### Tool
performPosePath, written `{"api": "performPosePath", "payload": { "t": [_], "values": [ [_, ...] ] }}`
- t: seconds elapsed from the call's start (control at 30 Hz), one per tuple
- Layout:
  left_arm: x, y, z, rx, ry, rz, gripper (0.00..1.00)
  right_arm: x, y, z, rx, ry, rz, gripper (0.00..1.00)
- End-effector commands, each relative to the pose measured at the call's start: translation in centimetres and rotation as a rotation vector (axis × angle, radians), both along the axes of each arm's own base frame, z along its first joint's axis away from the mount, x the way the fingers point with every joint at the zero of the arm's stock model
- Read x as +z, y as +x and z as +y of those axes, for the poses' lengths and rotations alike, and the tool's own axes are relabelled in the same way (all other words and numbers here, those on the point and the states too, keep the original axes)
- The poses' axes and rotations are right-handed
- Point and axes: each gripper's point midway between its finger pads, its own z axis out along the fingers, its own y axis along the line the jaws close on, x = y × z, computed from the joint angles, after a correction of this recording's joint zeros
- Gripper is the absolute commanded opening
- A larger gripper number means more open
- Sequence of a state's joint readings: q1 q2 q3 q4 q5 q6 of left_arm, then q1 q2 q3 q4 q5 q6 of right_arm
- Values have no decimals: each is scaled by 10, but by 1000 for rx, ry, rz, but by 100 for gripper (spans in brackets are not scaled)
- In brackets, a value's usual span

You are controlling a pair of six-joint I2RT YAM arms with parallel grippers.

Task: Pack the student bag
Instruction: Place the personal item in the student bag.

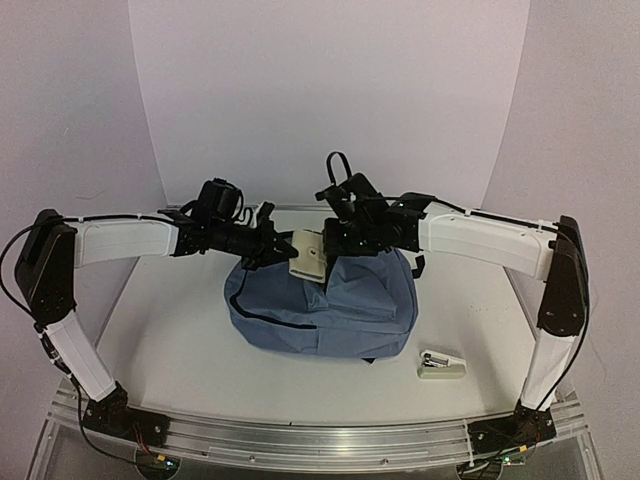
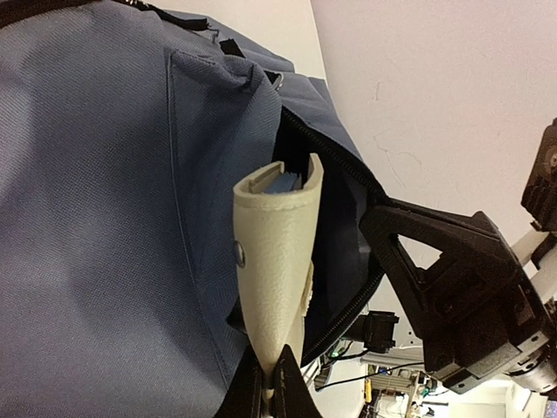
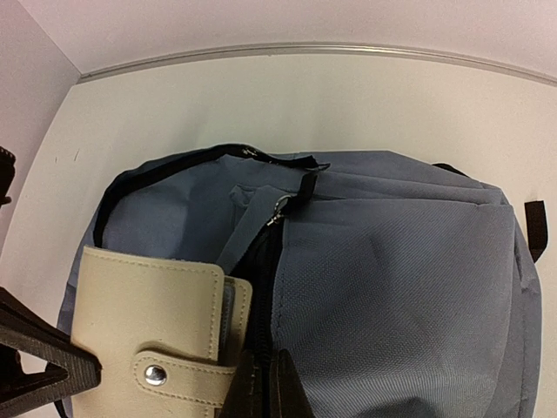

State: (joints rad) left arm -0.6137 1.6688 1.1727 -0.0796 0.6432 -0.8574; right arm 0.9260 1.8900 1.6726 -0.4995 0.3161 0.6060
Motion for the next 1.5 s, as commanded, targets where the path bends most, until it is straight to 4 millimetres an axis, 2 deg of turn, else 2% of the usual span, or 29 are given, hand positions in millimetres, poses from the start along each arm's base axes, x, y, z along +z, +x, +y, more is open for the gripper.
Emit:
{"api": "performPosePath", "payload": {
  "t": [0.0,0.1,0.2,0.57,0.73,0.97,1.2,1.33,1.47],
  "values": [
    [-9,-2,-9,-40,59,4,0,64,2,-4,-25,119,-116,0],
    [-23,-6,-8,-53,84,46,0,67,2,-4,-26,124,-121,0],
    [-26,-8,-12,-67,67,56,0,68,2,-1,-18,132,-119,0],
    [0,-2,-54,-85,-84,9,0,66,4,3,-20,147,-110,0],
    [-10,4,-72,-73,-96,5,0,64,5,4,-29,157,-103,0],
    [-12,9,-93,-33,-110,-48,0,64,6,5,-43,173,-102,0],
    [-22,6,-117,-35,-127,-28,0,66,6,2,-58,182,-105,0],
    [-36,6,-108,3,-71,-20,7,68,5,-2,-67,186,-109,0],
    [-30,5,-89,53,4,-61,25,68,5,-7,-77,185,-111,0]
  ]
}}
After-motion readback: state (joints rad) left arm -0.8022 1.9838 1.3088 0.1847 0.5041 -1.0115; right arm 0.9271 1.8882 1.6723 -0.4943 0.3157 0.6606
